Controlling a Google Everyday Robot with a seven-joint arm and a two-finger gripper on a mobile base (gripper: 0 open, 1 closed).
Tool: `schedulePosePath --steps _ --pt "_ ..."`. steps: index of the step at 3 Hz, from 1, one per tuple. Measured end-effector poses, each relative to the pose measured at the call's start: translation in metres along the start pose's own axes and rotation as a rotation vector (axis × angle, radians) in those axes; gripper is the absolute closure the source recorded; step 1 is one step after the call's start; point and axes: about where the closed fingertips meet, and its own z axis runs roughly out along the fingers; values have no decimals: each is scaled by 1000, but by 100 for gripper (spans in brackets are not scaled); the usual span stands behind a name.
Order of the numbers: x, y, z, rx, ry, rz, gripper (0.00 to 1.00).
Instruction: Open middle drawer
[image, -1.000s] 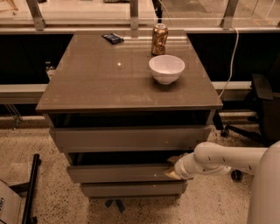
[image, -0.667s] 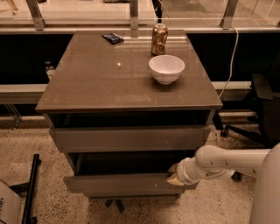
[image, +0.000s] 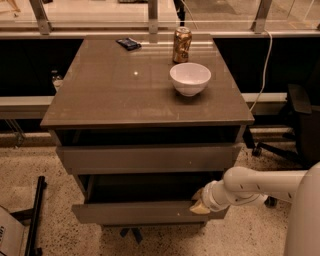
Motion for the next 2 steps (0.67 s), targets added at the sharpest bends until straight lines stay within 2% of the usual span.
schedulePosePath --steps 1,2 --pt "-5 3 2 -5 20 -31 43" --pt "-6 3 2 -5 21 -32 20"
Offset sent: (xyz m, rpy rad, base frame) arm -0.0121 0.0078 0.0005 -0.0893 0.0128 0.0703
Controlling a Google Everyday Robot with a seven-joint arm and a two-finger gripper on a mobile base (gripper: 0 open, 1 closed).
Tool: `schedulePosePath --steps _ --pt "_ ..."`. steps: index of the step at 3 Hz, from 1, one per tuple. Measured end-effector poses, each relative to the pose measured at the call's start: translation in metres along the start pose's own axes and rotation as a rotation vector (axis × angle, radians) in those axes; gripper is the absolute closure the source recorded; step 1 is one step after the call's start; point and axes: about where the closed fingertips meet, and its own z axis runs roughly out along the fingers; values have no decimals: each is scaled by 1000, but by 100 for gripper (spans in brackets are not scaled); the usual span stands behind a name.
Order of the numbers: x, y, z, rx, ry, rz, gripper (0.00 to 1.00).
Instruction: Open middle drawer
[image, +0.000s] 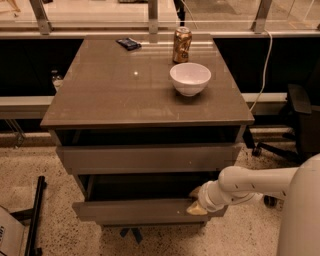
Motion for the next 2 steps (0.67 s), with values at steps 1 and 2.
schedulePosePath --steps 1,2 --pt "3 6 2 -12 30 -13 0" --pt "7 10 8 -35 52 -19 0"
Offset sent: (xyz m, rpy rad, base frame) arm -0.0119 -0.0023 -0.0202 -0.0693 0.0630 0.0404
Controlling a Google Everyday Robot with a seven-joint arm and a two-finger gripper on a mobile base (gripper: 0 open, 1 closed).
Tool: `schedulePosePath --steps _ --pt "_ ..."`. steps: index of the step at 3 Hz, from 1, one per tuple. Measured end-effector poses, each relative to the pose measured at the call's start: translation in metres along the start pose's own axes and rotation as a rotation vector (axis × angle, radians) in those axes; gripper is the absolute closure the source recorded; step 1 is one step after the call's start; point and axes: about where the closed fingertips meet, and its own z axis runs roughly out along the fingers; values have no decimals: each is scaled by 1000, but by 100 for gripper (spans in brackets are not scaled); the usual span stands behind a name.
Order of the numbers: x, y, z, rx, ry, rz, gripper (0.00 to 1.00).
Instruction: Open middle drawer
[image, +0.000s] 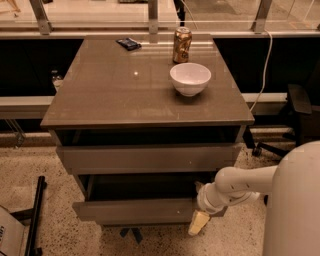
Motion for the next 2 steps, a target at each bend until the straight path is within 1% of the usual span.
schedulePosePath --steps 1,2 --pt "5 4 10 -32 2 5 0" --pt "13 7 21 -52 6 20 16"
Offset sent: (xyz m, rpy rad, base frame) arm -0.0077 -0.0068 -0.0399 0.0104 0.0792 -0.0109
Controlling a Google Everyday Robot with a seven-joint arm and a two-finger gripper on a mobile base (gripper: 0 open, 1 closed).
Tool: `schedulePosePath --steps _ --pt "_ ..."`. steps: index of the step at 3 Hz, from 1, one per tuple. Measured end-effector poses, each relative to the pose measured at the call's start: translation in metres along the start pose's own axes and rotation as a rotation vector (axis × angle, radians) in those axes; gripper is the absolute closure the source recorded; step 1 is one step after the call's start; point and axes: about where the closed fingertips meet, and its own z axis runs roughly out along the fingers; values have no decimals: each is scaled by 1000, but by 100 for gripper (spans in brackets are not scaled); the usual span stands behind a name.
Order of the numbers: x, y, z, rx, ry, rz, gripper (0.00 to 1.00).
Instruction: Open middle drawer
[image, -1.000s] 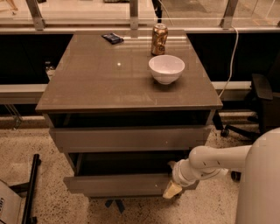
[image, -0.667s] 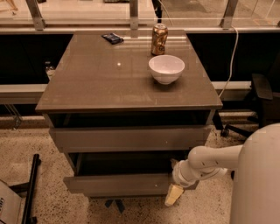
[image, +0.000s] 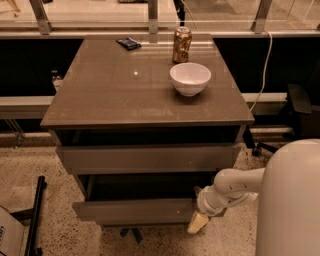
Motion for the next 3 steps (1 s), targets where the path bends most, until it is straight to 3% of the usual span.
schedulePosePath --steps 2,3 --pt "-3 16 -10 6 32 -29 61" --pt "-5 29 -21 18 55 -28 60"
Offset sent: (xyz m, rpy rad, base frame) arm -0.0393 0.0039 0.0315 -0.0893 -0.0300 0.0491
